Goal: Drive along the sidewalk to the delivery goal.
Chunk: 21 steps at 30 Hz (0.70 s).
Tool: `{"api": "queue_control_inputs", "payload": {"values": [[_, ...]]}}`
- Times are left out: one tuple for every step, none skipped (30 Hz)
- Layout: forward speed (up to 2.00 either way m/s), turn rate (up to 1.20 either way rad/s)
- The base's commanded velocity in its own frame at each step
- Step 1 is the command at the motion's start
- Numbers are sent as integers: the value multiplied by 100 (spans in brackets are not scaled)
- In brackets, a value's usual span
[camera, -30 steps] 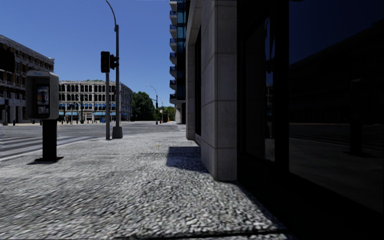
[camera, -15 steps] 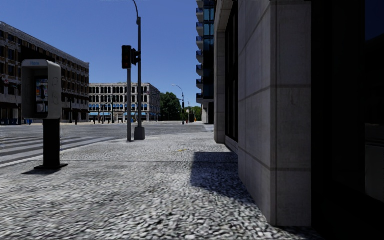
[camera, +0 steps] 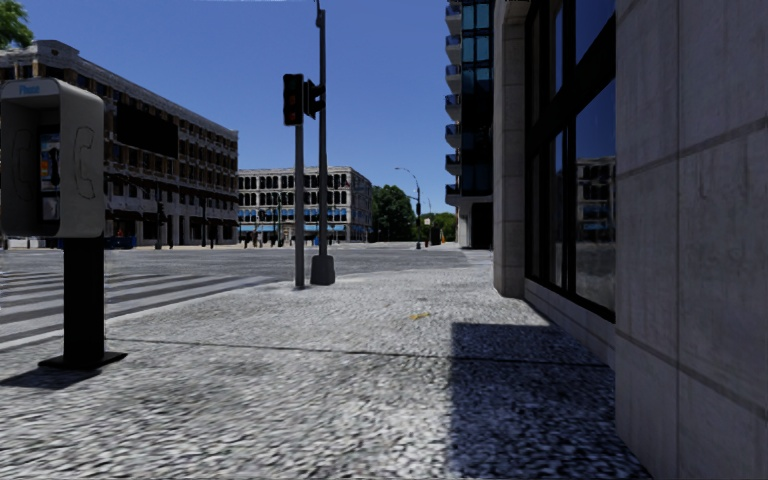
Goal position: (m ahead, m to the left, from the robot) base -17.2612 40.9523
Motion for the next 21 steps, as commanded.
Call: {"api": "queue_control_inputs", "payload": {"values": [[200,38],[200,38],[200,38],[200,37],[200,33],[200,33],[200,31],[200,31],[200,31],[200,31],[200,31],[200,31],[200,31],[200,32],[200,32],[200,35],[200,38],[200,40],[200,40],[200,40],[200,40]]}}
